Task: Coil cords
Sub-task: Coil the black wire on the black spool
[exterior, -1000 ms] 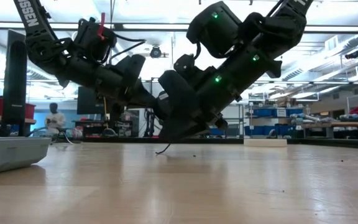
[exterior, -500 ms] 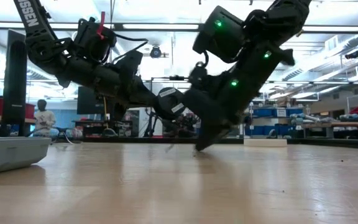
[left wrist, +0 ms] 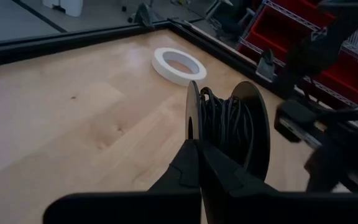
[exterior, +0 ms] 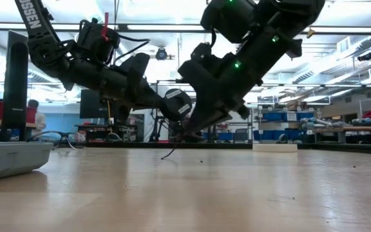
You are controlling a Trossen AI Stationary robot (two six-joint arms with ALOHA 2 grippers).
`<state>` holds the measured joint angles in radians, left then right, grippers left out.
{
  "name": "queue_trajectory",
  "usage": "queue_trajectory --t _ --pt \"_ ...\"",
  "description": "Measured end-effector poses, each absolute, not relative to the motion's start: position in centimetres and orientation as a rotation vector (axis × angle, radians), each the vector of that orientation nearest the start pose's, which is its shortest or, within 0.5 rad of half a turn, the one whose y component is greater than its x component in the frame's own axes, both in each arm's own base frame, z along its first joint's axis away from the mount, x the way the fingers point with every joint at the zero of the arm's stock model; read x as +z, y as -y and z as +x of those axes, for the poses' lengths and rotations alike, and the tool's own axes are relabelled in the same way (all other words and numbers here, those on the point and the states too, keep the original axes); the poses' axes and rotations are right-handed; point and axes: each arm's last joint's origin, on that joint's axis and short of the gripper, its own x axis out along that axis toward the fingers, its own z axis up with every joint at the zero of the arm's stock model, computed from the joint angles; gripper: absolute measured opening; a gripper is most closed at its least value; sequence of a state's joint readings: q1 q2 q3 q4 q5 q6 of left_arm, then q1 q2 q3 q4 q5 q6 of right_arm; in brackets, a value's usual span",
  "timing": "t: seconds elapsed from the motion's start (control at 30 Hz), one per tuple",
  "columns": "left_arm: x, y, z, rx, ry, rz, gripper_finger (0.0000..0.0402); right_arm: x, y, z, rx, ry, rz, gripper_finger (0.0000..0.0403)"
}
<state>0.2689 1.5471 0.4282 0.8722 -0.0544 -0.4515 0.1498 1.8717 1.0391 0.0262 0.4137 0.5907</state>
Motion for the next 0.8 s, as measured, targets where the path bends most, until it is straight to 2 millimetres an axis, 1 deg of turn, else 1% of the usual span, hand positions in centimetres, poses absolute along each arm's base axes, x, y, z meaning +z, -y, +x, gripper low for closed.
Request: queue_trajectory --t 0.1,0.3,0.43,0.53,0.63,0.8 --pt "14.9 -7.3 25.8 0.356 -0.177 -0.475 0.0 14.2 -4.8 37.6 -0.444 -0.632 0.338 0.0047" --pt "15.0 -7.2 25.9 0.341 -0.176 -0.478 0.0 12.0 -4.6 38.8 -0.443 -0.584 0.359 0.0082" --pt "15.0 -7.2 25.9 0.341 -0.173 -0.478 0.0 10.2 -4.0 38.8 -0.471 -0.625 0.346 0.0096" --pt "15.0 -7.2 25.9 0.322 -0.177 -0.484 0.0 10.0 -3.8 38.9 -0.49 -0.622 0.374 0.0096" --pt "15.0 -7.2 25.9 0.311 -0.174 -0.485 0.0 10.1 -3.8 38.9 -0.485 -0.616 0.365 0.0091" --pt "15.3 -7.3 25.9 0.308 -0.141 -0.482 0.0 10.6 -3.9 39.5 -0.447 -0.543 0.355 0.0086"
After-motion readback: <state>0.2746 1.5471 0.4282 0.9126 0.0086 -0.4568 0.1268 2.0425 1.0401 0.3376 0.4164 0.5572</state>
